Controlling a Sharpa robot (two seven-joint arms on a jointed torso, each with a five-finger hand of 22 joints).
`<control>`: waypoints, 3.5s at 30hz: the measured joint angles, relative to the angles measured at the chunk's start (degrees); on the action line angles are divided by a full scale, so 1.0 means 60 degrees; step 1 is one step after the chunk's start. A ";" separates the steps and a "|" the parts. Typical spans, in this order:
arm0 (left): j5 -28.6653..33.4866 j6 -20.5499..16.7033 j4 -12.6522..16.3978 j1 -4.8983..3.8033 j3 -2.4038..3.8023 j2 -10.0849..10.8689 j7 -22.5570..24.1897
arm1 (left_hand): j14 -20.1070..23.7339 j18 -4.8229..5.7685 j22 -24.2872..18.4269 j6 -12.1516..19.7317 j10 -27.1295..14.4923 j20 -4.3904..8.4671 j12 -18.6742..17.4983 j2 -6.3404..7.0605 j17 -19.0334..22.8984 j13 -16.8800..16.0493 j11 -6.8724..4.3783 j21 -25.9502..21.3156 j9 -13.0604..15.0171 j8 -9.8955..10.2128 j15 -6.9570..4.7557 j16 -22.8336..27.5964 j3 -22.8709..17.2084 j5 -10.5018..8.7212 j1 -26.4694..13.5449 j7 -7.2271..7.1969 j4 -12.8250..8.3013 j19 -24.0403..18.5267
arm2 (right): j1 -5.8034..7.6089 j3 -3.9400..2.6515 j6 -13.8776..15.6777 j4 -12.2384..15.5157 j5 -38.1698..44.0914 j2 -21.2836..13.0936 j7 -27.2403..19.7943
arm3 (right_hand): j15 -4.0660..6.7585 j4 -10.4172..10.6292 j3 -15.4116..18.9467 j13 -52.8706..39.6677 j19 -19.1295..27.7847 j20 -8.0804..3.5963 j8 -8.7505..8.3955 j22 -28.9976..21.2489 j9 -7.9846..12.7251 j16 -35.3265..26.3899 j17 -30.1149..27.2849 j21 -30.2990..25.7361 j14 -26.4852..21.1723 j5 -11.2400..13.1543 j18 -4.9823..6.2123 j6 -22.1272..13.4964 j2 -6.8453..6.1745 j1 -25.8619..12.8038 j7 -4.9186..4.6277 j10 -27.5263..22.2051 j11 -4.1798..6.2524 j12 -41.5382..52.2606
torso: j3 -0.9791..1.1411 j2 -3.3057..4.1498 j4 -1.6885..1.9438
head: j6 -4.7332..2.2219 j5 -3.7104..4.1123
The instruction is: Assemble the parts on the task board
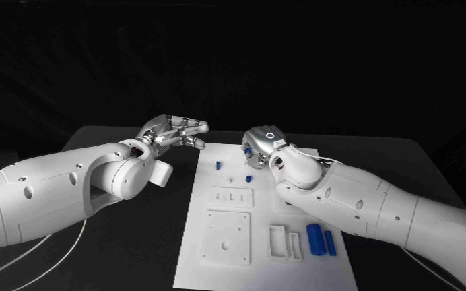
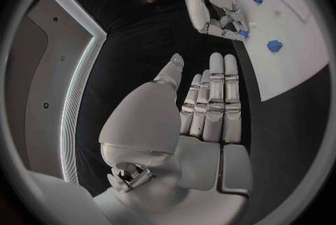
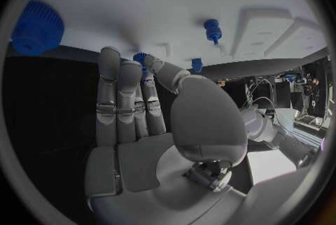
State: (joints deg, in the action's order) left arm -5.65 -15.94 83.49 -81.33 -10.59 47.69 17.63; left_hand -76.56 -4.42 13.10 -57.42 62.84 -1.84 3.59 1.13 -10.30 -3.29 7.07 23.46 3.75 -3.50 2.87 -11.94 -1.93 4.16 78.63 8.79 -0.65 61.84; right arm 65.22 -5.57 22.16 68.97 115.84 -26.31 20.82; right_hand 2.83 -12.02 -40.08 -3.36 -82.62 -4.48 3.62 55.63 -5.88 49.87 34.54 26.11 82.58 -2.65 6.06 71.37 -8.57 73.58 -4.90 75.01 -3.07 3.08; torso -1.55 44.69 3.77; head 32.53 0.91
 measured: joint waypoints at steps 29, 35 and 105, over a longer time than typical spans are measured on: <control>-0.0001 0.0007 -0.0103 0.0000 -0.0001 0.0071 -0.0041 | 0.0000 0.0000 -0.0027 0.0000 -0.0061 0.0000 0.0000 0.0000 0.0001 0.0000 0.0007 0.0000 0.0000 0.0000 0.0000 0.0000 0.0000 0.0000 0.0000 0.0000 0.0000 0.0000 | -0.0053 -0.0777 0.0401 0.1480 -0.1161 -0.1537 -0.0322 | -0.0291 0.0950 0.1910 -0.0003 -0.0220 0.0357 -0.0005 -0.0889 0.0367 -0.0241 -0.0211 -0.0990 0.0013 -0.0004 0.0235 -0.1468 -0.0774 0.0063 -0.0083 -0.1361 -0.0202 0.0069 | 0.0018 -0.0016 -0.0064 | -0.0092 -0.0088; -0.0013 0.0007 -0.0158 -0.0002 -0.0001 0.0090 -0.0046 | 0.0037 0.0000 -0.0042 0.0000 -0.0095 -0.0021 0.0000 0.0000 0.0004 0.0000 0.0042 0.0000 0.0000 0.0000 0.0037 0.0000 0.0000 0.0000 0.0000 0.0000 0.0000 -0.0021 | -0.0051 -0.1119 0.0388 0.1764 -0.1717 -0.2231 -0.0394 | 0.0115 0.0968 0.1616 -0.0231 -0.0248 0.0037 -0.0005 -0.0689 0.0326 -0.0002 -0.0057 -0.0738 0.0102 -0.0207 0.0155 -0.0924 -0.0746 0.0015 -0.0033 0.0756 0.0382 0.0148 | 0.0022 -0.0053 -0.0154 | -0.0120 -0.0079; -0.0155 0.0052 -0.0230 -0.0002 -0.0003 0.0150 -0.0081 | 0.0035 -0.0001 -0.0083 0.0071 -0.0120 -0.0051 0.0000 0.0049 0.0036 0.0001 0.0015 0.0000 0.0000 0.0000 0.0035 0.0036 -0.0022 0.0000 0.0049 0.0032 -0.0022 -0.0051 | -0.0131 -0.1257 -0.1984 -0.0050 -0.3270 -0.1865 -0.1318 | 0.0229 0.1570 0.4644 -1.1933 -0.0235 -0.0206 -0.0006 0.2644 0.0203 0.2440 0.4308 0.1834 0.0022 -0.2954 -0.0200 -0.1707 -0.0404 0.0002 -0.0113 0.0484 0.0564 1.0636 | 0.0070 -0.0092 -0.0296 | 0.0049 -0.0147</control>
State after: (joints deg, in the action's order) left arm -6.57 -15.63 82.11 -81.35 -10.61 48.60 17.14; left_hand -76.35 -4.42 12.60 -57.00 62.12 -2.15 3.59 1.43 -10.09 -3.28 7.15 23.46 3.75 -3.50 3.08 -11.72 -2.06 4.17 78.92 8.99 -0.78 61.54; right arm 64.43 -13.11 10.26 68.67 96.23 -37.49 12.91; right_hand 4.20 -2.60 -12.22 -74.96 -84.03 -5.72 3.58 71.49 -4.66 64.51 60.39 37.11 82.71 -20.37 4.86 61.13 -11.00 73.59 -5.58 77.92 0.31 66.90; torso -1.13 44.14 1.99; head 32.82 0.02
